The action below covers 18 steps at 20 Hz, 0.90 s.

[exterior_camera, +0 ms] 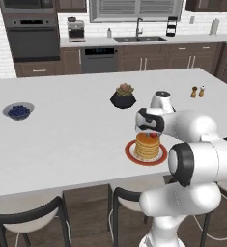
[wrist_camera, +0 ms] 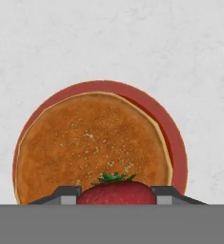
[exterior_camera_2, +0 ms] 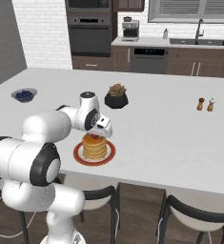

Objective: Take the strawberry from the fridge and place it on top of the pancake, located on the dining counter.

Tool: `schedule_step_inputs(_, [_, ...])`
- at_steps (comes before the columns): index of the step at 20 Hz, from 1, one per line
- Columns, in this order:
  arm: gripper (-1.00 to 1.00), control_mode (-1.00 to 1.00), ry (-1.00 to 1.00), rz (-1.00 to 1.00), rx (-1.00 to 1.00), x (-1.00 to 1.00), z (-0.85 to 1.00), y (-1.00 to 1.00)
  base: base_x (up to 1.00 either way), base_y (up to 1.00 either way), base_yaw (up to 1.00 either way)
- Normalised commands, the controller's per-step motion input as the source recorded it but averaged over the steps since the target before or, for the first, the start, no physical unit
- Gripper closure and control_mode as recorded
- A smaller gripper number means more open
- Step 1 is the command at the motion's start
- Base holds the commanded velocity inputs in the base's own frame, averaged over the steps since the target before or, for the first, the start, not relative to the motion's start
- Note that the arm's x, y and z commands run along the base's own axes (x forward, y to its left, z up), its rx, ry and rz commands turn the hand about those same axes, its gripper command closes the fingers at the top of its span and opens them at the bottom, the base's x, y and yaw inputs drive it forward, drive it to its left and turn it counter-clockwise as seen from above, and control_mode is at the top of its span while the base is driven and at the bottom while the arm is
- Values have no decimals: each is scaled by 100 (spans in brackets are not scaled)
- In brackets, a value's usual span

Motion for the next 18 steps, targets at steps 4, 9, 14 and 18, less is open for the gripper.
schedule_step_inputs(4, [100,-100,0,0,0,0,-4,0,0,0,0])
schedule_step_inputs(9, [100,-100,0,0,0,1,0,1,0,0,0])
schedule_step_inputs(14, [100,-100,0,0,0,3,0,14,0,0,0])
schedule_step_inputs(18, [100,-100,0,0,0,10,1,19,0,0,0])
